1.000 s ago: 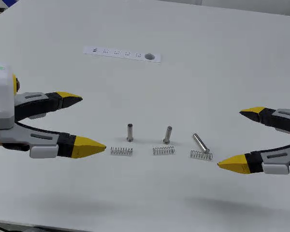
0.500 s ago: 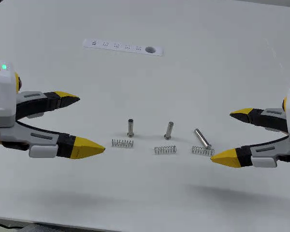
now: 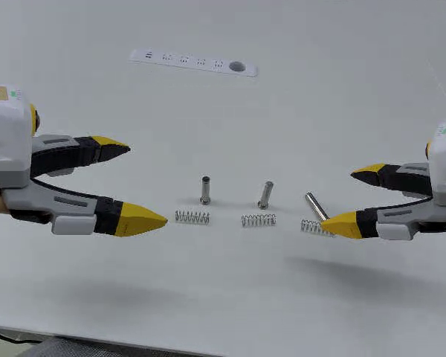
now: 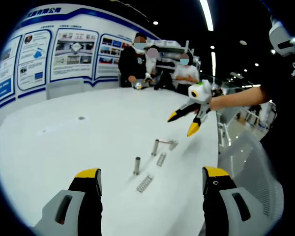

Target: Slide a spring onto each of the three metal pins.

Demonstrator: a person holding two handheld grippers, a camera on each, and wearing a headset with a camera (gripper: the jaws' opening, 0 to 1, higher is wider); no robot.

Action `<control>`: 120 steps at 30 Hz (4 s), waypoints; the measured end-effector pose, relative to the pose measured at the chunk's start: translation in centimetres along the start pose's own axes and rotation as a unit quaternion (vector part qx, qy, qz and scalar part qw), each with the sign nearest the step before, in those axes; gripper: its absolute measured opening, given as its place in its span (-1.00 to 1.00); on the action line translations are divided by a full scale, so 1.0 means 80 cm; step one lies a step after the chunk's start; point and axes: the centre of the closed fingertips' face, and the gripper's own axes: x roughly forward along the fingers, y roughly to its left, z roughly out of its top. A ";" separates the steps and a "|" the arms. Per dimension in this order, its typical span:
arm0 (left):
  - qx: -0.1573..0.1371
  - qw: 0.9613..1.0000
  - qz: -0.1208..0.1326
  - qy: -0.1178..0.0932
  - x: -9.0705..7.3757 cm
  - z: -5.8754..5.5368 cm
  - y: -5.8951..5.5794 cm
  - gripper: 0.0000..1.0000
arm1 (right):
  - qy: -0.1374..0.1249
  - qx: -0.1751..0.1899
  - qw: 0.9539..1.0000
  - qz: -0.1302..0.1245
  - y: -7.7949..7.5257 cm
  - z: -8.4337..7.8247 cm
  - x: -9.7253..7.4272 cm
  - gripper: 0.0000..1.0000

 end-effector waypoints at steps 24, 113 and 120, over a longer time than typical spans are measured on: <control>-0.014 1.000 0.004 0.011 0.004 -0.011 0.001 0.71 | 0.028 0.077 0.996 -0.030 -0.035 -0.016 0.048 -0.16; -0.019 1.000 0.014 -0.008 -0.007 0.004 0.002 0.70 | 0.022 0.067 0.989 -0.131 -0.037 -0.013 0.040 -0.83; -0.018 1.000 0.014 -0.013 -0.008 0.008 0.000 0.71 | -0.014 0.062 0.989 -0.132 -0.033 -0.008 0.034 -0.83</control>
